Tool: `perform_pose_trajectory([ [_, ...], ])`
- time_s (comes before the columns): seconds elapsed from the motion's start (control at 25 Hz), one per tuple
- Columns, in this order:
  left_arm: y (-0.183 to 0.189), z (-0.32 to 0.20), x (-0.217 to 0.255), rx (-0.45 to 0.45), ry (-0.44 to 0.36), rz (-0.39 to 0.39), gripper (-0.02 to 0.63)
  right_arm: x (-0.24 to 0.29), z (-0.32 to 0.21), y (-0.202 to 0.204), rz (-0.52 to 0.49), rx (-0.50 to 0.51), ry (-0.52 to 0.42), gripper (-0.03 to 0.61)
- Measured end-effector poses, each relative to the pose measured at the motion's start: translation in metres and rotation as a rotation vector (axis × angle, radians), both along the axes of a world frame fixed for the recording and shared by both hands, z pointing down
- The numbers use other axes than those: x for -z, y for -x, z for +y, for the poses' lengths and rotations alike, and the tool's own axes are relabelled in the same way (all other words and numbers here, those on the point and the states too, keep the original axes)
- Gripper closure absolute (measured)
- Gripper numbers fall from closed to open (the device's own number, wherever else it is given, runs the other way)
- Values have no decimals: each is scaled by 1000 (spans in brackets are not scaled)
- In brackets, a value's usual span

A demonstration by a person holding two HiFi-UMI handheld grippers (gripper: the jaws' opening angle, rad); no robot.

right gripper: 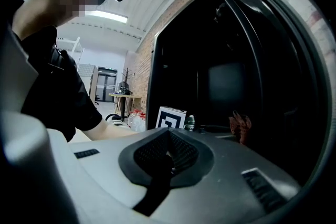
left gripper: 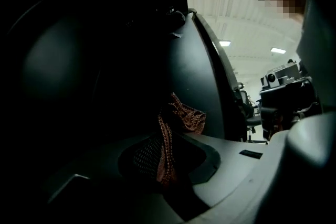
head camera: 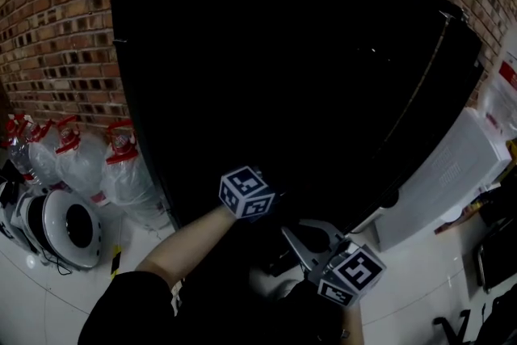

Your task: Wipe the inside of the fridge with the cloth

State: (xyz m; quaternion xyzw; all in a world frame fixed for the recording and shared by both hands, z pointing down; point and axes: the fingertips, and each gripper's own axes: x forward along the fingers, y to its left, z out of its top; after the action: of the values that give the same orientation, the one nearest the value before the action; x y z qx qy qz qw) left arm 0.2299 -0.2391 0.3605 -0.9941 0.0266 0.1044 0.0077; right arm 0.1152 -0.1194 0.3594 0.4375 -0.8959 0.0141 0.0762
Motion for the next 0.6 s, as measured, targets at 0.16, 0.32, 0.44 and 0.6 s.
perform_pose_trajectory([
  [0.16,-4,-27,-5,76,32,-11,565,-1,-5,-3,-2,-8,-2,575],
  [0.32,-8,-44,-3,105,44,-16,565,-4,-9,-5,-11,-7,4,575],
  [0.44,-11,-57,-2,130,54,-28,565,-4,-13,-4,-30,-3,16,575],
  [0.6,-15,-72,-3,144,51,-43,565,-7,-17,-4,-17,-6,26,575],
])
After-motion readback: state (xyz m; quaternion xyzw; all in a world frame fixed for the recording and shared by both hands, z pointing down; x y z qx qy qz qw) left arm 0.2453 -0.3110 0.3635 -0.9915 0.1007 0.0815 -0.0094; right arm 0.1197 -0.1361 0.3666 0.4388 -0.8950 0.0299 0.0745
